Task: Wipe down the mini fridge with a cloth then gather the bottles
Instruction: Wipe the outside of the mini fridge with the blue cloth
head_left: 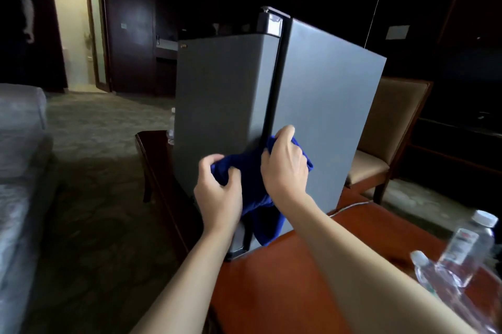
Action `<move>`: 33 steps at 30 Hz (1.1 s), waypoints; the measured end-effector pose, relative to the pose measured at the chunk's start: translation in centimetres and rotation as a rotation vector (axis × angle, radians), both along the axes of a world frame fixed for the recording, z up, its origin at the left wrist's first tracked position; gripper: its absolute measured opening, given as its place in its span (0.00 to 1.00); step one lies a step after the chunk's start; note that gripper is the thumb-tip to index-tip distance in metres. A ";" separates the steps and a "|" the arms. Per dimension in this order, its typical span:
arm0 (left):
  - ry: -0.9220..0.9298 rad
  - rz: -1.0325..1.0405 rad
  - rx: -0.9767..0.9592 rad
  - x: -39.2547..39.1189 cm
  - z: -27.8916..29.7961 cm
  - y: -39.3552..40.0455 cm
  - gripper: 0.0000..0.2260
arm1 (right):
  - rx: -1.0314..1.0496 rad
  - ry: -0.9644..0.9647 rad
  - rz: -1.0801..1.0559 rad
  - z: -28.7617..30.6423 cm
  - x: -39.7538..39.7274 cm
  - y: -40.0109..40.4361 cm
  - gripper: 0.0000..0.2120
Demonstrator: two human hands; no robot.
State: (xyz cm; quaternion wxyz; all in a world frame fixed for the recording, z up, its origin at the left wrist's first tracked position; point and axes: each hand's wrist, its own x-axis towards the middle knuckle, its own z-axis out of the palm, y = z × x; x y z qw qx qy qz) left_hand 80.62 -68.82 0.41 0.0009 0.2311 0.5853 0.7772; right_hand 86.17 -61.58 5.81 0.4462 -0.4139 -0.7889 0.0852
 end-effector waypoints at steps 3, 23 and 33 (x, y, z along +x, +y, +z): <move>-0.077 0.006 -0.155 -0.2 -5.3 -0.7 0.11 | -0.163 -0.035 -0.005 -5.9 0.2 -0.9 0.06; -0.080 -0.055 -0.549 -0.8 -11.8 -3.6 0.09 | -0.752 0.123 -0.066 -16.9 0.6 -1.0 0.09; -0.175 -0.046 -0.566 0.3 -12.5 -2.8 0.10 | -0.575 -0.217 0.045 -17.6 2.5 0.3 0.12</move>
